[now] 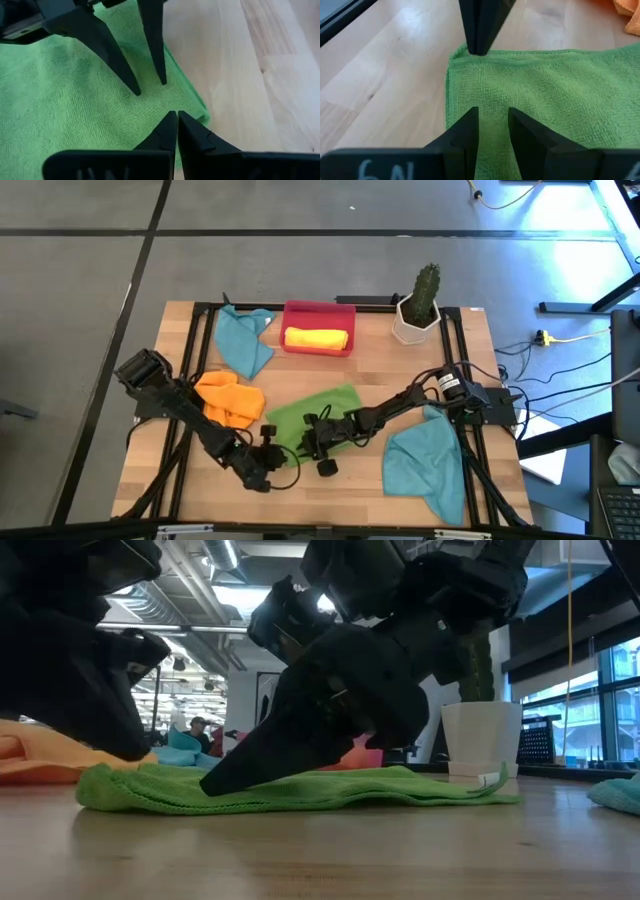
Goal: Roll microfiber towels into tight, uniform cylinder then place into a basket
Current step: Roll the green towel
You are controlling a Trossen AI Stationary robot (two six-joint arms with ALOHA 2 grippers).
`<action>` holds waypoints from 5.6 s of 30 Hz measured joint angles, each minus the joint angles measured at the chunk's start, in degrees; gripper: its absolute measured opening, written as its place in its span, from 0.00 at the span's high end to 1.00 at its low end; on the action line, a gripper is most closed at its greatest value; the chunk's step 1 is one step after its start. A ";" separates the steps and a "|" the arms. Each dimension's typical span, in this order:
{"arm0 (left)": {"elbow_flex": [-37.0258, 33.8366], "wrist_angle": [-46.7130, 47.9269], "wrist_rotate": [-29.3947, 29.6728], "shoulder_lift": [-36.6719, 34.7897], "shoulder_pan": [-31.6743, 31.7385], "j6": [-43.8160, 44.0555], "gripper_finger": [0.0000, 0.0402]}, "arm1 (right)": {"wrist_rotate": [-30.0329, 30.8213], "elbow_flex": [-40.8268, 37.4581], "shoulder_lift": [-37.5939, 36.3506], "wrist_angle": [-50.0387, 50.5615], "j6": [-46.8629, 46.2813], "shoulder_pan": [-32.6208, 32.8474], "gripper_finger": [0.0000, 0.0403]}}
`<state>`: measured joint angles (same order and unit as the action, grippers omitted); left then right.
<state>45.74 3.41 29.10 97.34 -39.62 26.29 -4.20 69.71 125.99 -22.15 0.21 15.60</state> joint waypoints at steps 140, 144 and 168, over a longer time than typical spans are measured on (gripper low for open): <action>9.02 -1.00 -1.13 10.67 -0.37 -36.15 0.77 | 35.69 0.13 -20.15 31.33 -17.75 22.15 0.73; 9.79 1.58 0.53 10.67 -1.29 -36.95 0.72 | 35.69 0.13 -20.15 31.34 -17.75 22.15 0.73; 9.79 2.28 1.94 10.97 -0.55 -37.43 0.77 | 35.69 0.13 -20.15 31.32 -17.75 22.15 0.73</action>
<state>55.53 5.69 31.05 108.31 -40.16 -11.14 31.48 69.84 105.84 9.17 -17.55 37.75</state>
